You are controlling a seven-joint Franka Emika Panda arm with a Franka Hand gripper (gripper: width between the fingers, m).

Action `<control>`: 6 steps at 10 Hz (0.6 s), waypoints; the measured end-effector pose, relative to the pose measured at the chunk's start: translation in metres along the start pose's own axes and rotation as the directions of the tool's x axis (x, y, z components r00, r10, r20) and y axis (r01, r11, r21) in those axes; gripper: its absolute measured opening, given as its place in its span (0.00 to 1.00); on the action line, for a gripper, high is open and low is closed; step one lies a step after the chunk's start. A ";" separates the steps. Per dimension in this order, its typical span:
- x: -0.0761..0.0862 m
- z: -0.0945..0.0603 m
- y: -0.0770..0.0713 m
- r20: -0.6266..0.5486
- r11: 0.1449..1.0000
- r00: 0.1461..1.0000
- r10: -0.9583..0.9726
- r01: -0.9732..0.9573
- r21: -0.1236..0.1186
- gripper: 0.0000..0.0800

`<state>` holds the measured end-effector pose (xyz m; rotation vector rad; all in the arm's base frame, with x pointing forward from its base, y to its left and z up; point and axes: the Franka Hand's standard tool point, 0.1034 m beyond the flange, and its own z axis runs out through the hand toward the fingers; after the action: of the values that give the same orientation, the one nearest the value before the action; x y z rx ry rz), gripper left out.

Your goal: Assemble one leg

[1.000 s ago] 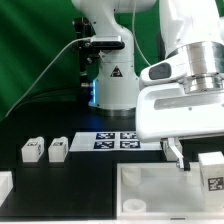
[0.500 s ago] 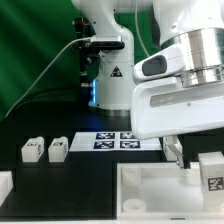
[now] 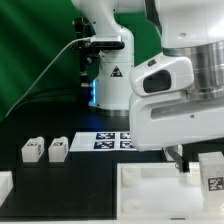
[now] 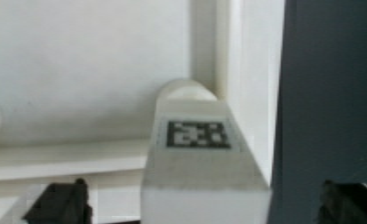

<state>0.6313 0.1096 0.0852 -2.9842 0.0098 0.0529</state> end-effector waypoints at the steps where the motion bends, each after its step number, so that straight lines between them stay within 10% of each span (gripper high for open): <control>1: -0.006 0.003 0.000 0.041 0.999 0.998 0.052 -0.052 0.003 0.81; 3: -0.007 0.004 0.004 0.102 0.993 0.988 0.117 -0.117 -0.002 0.81; 5: -0.008 0.005 0.004 0.104 0.993 0.988 0.118 -0.118 -0.003 0.49; 6: -0.009 0.005 0.004 0.104 0.991 0.986 0.130 -0.131 -0.004 0.49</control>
Offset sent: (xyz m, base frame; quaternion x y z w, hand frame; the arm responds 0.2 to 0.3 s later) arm 0.0000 0.0000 0.0000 0.0000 0.0000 0.0000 1.0000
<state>0.6225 0.1066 0.0800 -2.9697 0.1930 0.2235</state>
